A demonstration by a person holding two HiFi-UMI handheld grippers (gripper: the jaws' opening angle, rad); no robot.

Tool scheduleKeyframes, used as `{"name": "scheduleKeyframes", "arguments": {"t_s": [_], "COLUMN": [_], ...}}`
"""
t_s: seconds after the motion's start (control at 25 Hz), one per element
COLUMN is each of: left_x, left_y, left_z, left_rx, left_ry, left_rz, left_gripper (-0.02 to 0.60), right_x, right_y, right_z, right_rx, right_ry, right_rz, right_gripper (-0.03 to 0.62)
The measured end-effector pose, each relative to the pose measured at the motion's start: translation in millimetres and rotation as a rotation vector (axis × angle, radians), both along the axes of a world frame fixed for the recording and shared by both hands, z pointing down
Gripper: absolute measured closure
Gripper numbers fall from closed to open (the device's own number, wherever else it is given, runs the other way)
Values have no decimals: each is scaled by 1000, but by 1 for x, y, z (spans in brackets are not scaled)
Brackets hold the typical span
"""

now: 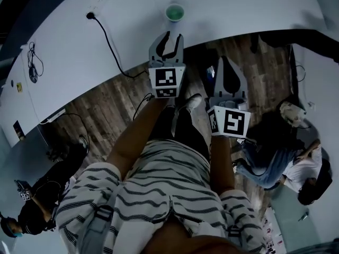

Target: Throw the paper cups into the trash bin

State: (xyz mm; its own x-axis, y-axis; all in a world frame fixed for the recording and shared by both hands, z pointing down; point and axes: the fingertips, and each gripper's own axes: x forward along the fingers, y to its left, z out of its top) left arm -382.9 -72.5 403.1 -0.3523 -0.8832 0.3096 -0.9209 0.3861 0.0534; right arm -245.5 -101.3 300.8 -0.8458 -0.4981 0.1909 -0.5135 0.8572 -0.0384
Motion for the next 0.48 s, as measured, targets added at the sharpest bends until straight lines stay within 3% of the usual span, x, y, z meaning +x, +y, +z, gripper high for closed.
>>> {"name": "scheduleKeyframes", "arguments": {"t_s": [0.48], "left_x": [-36], "left_y": [-26], "left_z": [61], "left_rx": [-59], "left_ry": [0], "left_rz": [-43], "left_gripper": [331], "right_x": [0], "right_y": [-8], "right_z": [26], "right_rx": [-20], "right_ry": [17], "right_rz": [18], "right_gripper": [585]}}
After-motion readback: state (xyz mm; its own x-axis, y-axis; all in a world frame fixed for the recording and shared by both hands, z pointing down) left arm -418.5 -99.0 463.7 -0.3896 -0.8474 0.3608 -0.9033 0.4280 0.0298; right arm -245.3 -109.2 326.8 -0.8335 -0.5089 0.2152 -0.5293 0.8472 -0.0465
